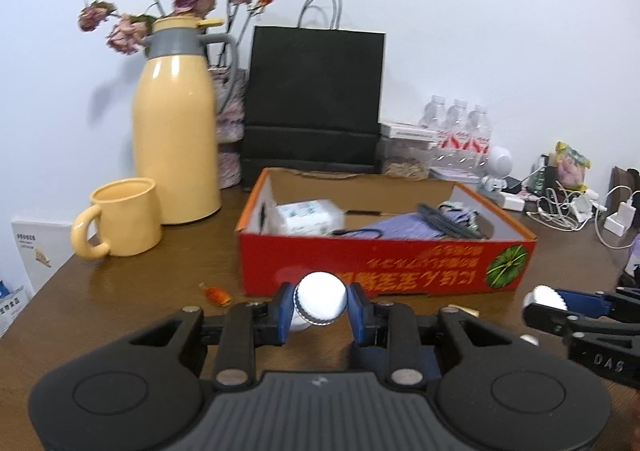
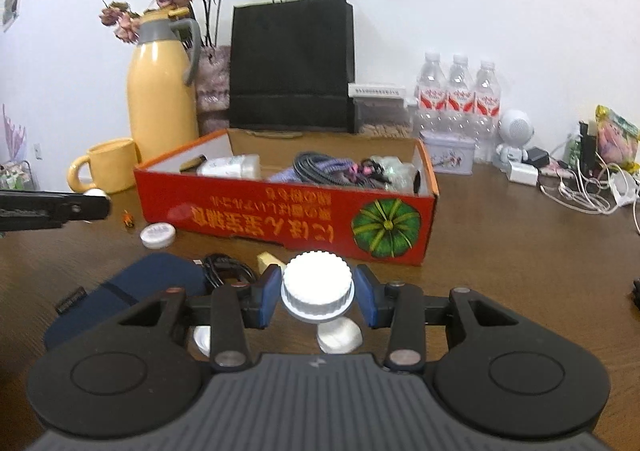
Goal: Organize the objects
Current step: 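Carry the ridged cap toward the box with the right gripper while the left grasps a small white cap, then lower both white caps into the box and open both grippers, then move both grippers back over the table toward the remaining items, then grasp the white square plug with the right gripper while the left grasps the orange petal, then carry the plug and the petal over the box with both grippers, then drop the plug and petal into the box by opening both grippers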
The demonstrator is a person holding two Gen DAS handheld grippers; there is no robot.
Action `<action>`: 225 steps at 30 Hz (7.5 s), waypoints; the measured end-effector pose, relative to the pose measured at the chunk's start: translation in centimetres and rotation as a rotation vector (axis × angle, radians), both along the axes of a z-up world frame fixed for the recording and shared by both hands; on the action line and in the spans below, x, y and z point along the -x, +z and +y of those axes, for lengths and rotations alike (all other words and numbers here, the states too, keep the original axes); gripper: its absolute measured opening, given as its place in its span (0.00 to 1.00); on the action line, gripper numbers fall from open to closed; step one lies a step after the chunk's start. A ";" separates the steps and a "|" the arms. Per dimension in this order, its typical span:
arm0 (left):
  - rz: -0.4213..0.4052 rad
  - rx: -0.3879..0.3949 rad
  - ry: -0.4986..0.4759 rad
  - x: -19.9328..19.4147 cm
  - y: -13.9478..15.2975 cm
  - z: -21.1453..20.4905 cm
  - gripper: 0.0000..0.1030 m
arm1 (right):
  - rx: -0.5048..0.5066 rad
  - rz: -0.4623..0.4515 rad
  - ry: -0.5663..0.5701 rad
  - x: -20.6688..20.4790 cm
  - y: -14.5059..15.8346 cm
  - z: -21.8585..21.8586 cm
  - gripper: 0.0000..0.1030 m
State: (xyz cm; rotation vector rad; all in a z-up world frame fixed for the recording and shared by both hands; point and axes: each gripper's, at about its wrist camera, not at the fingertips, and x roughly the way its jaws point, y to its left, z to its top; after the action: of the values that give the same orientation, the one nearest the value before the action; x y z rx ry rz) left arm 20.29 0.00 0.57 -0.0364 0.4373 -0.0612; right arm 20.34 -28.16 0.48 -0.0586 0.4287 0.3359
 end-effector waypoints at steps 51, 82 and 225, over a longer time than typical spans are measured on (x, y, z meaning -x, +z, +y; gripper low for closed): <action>-0.041 -0.058 0.142 -18.5 1.2 -2.6 1.00 | 0.013 -0.058 -0.012 -17.9 3.0 3.3 1.00; -0.035 -0.047 0.184 -11.6 1.7 0.5 1.00 | 0.025 -0.094 -0.047 -12.2 3.5 1.9 1.00; 0.039 -0.018 0.057 -19.0 2.0 -3.0 0.09 | 0.004 -0.050 0.091 -18.1 3.8 6.2 0.28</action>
State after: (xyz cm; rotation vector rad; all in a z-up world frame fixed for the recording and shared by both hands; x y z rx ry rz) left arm 39.26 -2.95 2.61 -0.0320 0.4751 -0.0004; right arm 38.42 -22.00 4.23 -0.0906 0.3783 0.4226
